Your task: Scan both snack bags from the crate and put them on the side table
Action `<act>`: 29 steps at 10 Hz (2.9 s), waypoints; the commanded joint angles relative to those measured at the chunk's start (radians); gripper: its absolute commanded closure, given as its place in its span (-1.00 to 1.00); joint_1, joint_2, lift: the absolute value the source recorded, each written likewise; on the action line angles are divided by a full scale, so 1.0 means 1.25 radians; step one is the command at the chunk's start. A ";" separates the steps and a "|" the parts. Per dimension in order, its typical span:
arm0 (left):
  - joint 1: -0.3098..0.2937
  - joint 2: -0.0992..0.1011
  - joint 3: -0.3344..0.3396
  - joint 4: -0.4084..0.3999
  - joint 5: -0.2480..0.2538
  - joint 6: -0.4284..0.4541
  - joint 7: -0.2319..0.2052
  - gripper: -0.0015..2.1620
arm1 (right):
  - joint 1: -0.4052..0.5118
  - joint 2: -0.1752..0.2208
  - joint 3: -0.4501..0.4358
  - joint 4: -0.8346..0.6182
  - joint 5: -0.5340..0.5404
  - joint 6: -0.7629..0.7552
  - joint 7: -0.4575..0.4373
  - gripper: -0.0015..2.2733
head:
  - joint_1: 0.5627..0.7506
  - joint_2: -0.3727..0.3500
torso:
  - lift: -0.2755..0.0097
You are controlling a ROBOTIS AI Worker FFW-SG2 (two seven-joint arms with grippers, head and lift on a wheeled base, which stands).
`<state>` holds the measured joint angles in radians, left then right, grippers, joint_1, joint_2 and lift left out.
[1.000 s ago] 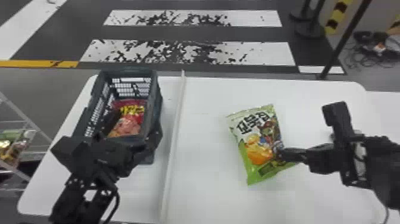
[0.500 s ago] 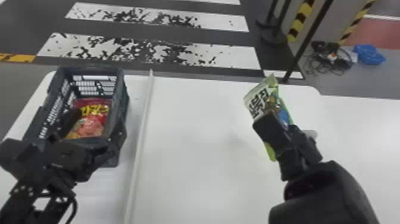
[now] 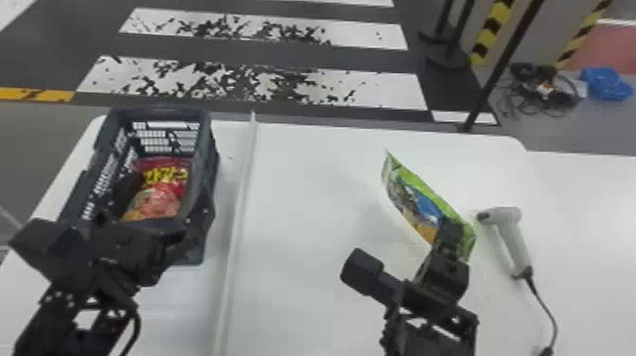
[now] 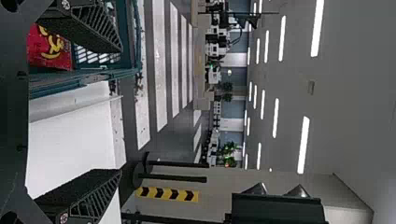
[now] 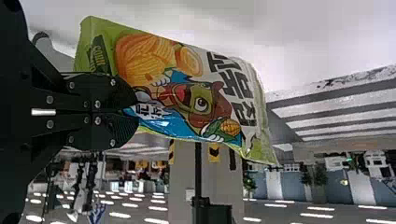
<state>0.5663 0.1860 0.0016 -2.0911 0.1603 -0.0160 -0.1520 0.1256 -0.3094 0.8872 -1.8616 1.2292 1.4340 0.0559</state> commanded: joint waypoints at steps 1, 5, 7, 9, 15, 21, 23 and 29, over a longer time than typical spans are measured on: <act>0.000 0.002 0.000 -0.001 0.002 -0.002 0.000 -0.92 | -0.017 0.008 0.039 0.066 -0.002 0.003 0.001 0.99 | 0.41 -0.08 | 0.32; 0.000 0.005 0.000 -0.002 0.005 -0.002 -0.001 -0.92 | 0.001 0.006 0.073 0.031 -0.099 -0.016 0.046 -0.71 | 0.41 0.04 | 0.32; 0.000 0.006 0.000 -0.002 0.005 -0.002 -0.001 -0.92 | 0.016 -0.006 0.049 -0.079 -0.231 -0.031 0.061 -0.99 | 0.41 0.13 | 0.32; -0.001 0.005 -0.002 -0.001 0.005 -0.002 -0.001 -0.92 | 0.050 -0.004 -0.107 -0.252 -0.491 -0.092 0.131 -0.96 | 0.41 0.24 | 0.32; 0.001 0.005 0.001 0.001 0.007 -0.007 -0.001 -0.92 | 0.129 0.045 -0.603 -0.323 -1.069 -0.321 0.192 -0.24 | 0.41 0.39 | 0.32; -0.001 -0.002 -0.001 0.008 0.005 -0.007 -0.001 -0.92 | 0.133 0.070 -0.618 -0.235 -1.031 -0.387 0.309 0.98 | 0.41 0.25 | 0.32; 0.005 0.000 0.000 0.004 0.005 -0.007 -0.001 -0.92 | 0.065 0.070 -0.556 -0.138 -1.007 -0.407 0.310 0.98 | 0.41 0.32 | 0.32; 0.011 -0.003 0.004 0.000 0.005 -0.007 -0.001 -0.92 | -0.085 0.098 -0.495 0.077 -0.961 -0.458 0.309 0.98 | 0.41 0.43 | 0.32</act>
<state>0.5798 0.1826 0.0050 -2.0908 0.1672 -0.0252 -0.1534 0.0317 -0.1916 0.2674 -1.7854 0.0185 0.8680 0.4423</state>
